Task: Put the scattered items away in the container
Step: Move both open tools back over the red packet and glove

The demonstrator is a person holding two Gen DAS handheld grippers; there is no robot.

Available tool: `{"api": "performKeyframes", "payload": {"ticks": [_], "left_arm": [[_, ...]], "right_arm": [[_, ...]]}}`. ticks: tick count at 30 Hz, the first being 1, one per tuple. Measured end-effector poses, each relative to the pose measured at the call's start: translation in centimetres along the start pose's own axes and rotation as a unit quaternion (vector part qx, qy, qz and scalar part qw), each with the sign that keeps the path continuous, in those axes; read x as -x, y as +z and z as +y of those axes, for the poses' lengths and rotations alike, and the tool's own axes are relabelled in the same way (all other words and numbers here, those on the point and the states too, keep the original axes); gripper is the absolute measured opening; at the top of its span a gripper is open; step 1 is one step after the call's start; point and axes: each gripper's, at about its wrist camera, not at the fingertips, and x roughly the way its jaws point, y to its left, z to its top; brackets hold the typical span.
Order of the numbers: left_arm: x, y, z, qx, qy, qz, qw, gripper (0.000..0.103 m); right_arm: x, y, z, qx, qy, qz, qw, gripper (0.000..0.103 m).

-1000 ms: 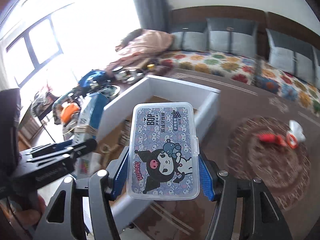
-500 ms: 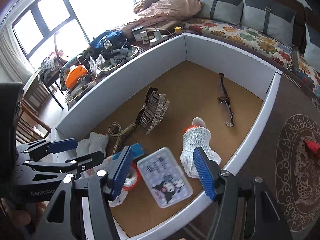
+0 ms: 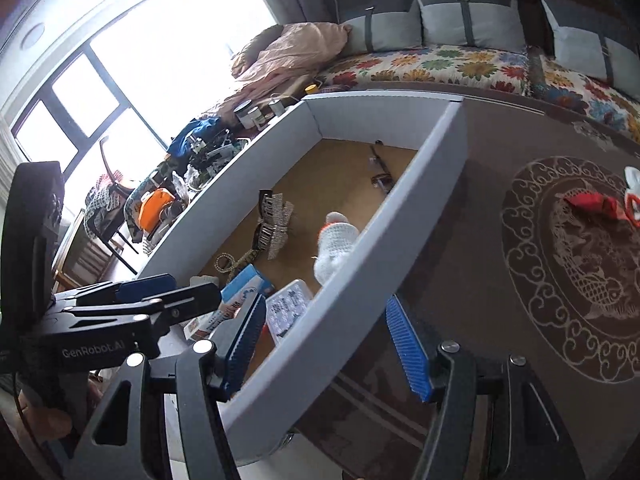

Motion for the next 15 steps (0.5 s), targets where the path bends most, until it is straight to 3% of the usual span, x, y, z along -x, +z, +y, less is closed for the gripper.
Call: {"api": "performKeyframes", "payload": {"ticks": [8, 15], "left_arm": [[2.0, -2.2, -10.9, -0.101, -0.022, -0.013, 0.9945, 0.076], [2.8, -5.0, -17.8, -0.177, -0.021, -0.017, 0.9839, 0.076]], "right_arm": [[7.3, -4.4, -9.3, -0.088, -0.055, -0.039, 0.994, 0.064], [10.5, -10.3, -15.8, -0.158, -0.091, -0.033, 0.983, 0.064]]}}
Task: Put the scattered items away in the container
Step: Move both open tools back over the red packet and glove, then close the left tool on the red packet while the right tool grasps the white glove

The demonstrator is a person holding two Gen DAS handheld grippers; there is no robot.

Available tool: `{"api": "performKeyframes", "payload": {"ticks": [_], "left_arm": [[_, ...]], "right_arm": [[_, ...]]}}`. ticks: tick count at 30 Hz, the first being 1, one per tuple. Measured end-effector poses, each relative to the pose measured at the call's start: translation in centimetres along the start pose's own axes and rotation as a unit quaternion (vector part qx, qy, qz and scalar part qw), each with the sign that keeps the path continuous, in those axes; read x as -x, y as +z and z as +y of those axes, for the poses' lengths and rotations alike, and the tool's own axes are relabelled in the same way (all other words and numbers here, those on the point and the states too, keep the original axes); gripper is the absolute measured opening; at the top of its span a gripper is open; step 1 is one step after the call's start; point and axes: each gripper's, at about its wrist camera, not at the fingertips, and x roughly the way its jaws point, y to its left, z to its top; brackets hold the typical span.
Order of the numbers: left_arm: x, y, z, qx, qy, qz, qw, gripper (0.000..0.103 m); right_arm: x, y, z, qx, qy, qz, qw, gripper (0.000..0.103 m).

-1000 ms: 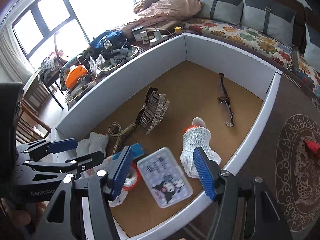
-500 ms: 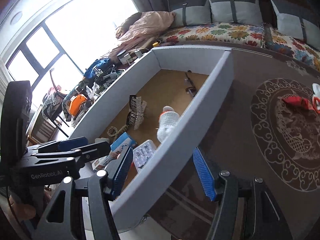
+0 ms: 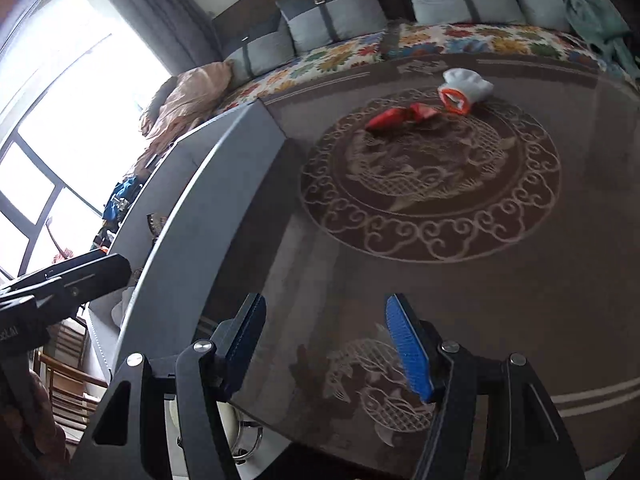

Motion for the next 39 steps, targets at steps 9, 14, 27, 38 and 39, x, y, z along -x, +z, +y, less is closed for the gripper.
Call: {"api": "performKeyframes", "payload": {"ticks": [9, 14, 27, 38, 39], "left_arm": [[-0.1, 0.3, -3.1, -0.045, 0.007, 0.000, 0.9990, 0.077], [-1.3, 0.8, -3.6, -0.051, 0.001, 0.005, 0.9987, 0.077], [-16.3, 15.2, -2.2, -0.199, -0.161, 0.108, 0.9606, 0.077], [-26.8, 20.7, -6.9, -0.310, -0.147, 0.159, 0.9259, 0.078], [-27.4, 20.9, -7.1, -0.314, -0.146, 0.160, 0.9245, 0.078]], "right_arm": [[1.6, -2.0, -6.2, -0.062, -0.026, -0.007, 0.998, 0.064], [1.5, -1.8, -7.0, -0.071, -0.026, -0.010, 0.997, 0.064], [0.0, -2.3, -10.4, -0.100, -0.024, -0.013, 0.995, 0.064], [-1.2, -2.1, -11.6, -0.108, -0.004, -0.008, 0.994, 0.065], [-1.3, -2.0, -11.5, -0.107, 0.001, -0.005, 0.994, 0.065]]}}
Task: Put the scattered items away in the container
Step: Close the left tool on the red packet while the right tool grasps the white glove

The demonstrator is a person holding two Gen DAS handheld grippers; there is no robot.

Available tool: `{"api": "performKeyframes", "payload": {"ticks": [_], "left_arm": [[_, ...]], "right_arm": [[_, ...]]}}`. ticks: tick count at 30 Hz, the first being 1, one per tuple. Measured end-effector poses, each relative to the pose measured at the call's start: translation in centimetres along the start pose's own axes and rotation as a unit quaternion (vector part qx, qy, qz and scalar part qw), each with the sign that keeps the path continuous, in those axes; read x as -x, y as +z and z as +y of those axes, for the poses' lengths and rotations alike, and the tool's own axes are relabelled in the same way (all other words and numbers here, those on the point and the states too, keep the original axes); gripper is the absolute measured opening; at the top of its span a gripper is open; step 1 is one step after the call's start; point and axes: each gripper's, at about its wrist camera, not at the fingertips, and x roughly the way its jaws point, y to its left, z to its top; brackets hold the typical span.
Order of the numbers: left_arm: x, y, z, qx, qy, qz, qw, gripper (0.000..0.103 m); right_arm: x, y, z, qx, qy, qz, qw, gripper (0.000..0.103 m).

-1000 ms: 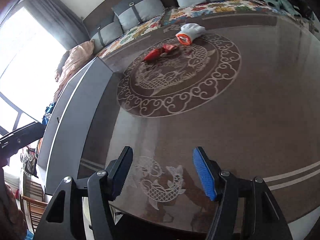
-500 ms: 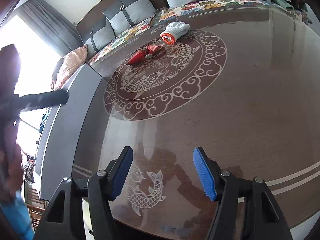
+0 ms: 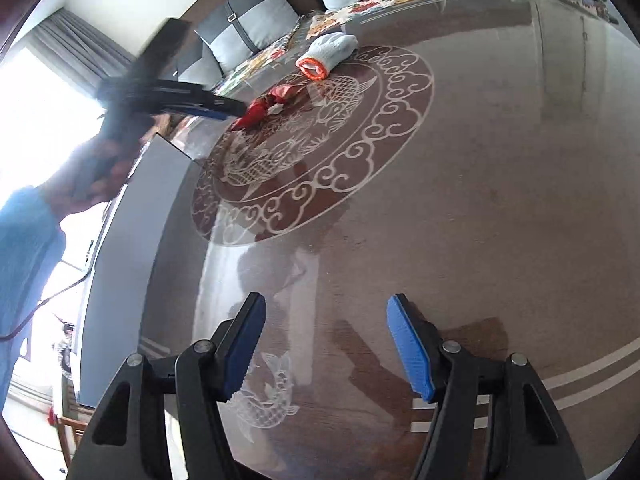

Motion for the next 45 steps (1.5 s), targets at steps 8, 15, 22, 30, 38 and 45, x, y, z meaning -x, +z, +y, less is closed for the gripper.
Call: {"api": "performKeyframes", "payload": {"ticks": [8, 15, 22, 30, 38, 45], "left_arm": [[-2.2, 0.4, 2.4, 0.007, -0.009, 0.011, 0.9999, 0.077], [-2.8, 0.4, 0.9, -0.050, 0.012, 0.022, 0.9984, 0.103], [-3.1, 0.6, -0.1, -0.064, 0.017, 0.065, 0.9956, 0.103], [-1.4, -0.4, -1.9, -0.091, 0.014, 0.044, 0.9947, 0.081], [0.3, -2.1, -1.5, -0.047, 0.019, 0.016, 0.9986, 0.059], [1.1, -2.9, -1.6, -0.014, 0.023, 0.017, 0.9995, 0.057]], "right_arm": [[-0.6, -0.4, 1.0, 0.010, 0.020, 0.015, 1.000, 0.065], [-0.7, -0.3, 0.7, 0.008, 0.015, 0.014, 1.000, 0.064], [0.2, 11.5, -1.3, -0.038, 0.022, -0.016, 0.999, 0.064], [-7.1, 28.2, -5.3, -0.190, 0.056, 0.047, 0.979, 0.065], [-14.0, 30.0, -5.6, -0.261, 0.059, 0.137, 0.954, 0.065], [-16.5, 31.4, -3.7, -0.261, 0.024, 0.111, 0.959, 0.065]]}}
